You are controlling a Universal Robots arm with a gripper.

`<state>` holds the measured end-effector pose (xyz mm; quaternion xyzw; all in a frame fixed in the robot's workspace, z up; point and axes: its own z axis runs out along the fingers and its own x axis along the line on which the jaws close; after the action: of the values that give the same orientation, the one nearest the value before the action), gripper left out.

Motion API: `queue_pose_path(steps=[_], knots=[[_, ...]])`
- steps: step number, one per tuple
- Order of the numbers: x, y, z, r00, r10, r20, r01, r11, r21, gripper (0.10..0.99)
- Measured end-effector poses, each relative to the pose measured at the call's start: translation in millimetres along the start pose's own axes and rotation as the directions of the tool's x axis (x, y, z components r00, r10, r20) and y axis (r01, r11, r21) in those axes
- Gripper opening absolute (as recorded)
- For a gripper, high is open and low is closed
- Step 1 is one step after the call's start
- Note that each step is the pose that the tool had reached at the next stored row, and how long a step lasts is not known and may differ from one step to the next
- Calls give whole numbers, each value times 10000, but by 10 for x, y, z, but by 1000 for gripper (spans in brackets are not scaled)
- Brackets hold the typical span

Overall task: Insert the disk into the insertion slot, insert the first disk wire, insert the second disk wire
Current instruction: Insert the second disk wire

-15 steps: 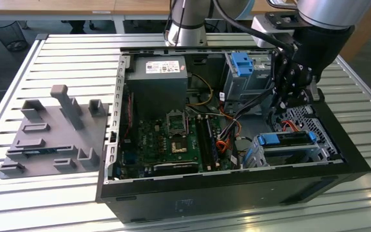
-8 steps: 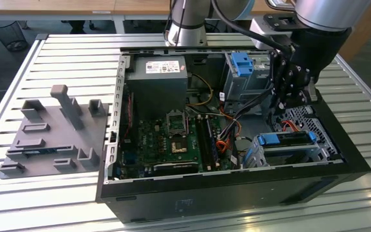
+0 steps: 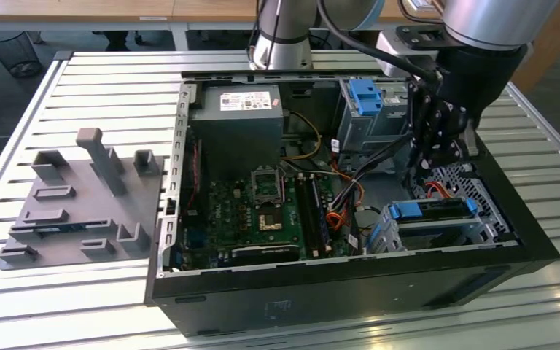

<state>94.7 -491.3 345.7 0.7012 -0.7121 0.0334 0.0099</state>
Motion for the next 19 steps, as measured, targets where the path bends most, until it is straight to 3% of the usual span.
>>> queue_pose_path(steps=[7, 9, 11, 15, 19], knots=[[-15, -26, 39, 9995, 75, -291, -75, 10000, 1, 247], [-19, -35, 47, 9992, 90, -381, -90, 10000, 2, 165], [-21, -43, 51, 9990, 102, -431, -102, 9999, 3, 149], [-20, -50, 54, 9991, 110, -404, -111, 9999, 1, 149], [-3, -52, 56, 9998, 118, -134, -119, 9999, -6, 149]])
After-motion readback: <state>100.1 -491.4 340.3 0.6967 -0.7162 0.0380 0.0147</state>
